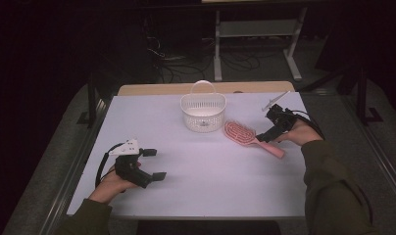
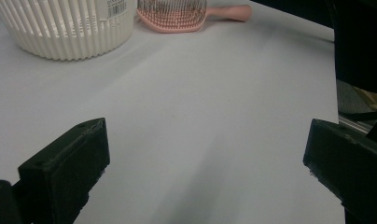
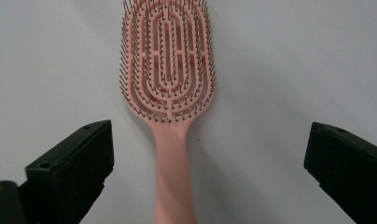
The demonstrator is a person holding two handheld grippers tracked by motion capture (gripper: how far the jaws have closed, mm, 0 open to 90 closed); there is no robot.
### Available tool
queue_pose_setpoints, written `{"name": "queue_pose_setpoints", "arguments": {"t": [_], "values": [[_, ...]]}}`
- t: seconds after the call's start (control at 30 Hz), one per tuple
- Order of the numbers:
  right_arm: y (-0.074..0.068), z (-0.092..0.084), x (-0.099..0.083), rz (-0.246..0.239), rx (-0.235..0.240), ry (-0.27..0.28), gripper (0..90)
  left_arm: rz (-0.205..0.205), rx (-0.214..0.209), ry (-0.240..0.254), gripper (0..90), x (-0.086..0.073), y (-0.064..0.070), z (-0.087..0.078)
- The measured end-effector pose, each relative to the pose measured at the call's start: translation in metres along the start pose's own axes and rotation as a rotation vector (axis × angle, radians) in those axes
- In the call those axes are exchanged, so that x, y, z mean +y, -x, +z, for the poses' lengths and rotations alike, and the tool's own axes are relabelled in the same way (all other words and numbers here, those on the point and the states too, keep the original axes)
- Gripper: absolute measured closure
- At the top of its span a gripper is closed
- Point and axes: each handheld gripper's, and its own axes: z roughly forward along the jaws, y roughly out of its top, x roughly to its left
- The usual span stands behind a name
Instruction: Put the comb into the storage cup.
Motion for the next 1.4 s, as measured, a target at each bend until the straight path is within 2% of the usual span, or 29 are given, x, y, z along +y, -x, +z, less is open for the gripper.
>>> {"name": "queue_pose_setpoints", "arguments": {"t": [0.47, 0.63, 0.97, 1.13, 1.4], "values": [[-0.002, 0.008, -0.002, -0.010, 0.024, -0.066, 6.0, 0.003, 0.001, -0.004, 0.0, 0.000, 0.000, 0.000], [-0.003, 0.009, -0.003, -0.010, 0.047, -0.073, 13.1, 0.003, 0.003, -0.004, 0.0, 0.000, 0.000, 0.000], [-0.004, 0.013, -0.003, -0.020, 0.061, -0.103, 19.0, 0.003, 0.004, -0.004, 0.0, 0.000, 0.000, 0.000], [-0.004, 0.015, -0.003, -0.027, 0.070, -0.117, 27.8, 0.000, 0.003, -0.002, 0.0, 0.000, 0.000, 0.000], [-0.006, 0.020, -0.002, -0.037, 0.097, -0.136, 37.0, 0.000, 0.004, -0.001, 0.0, 0.000, 0.000, 0.000]]}}
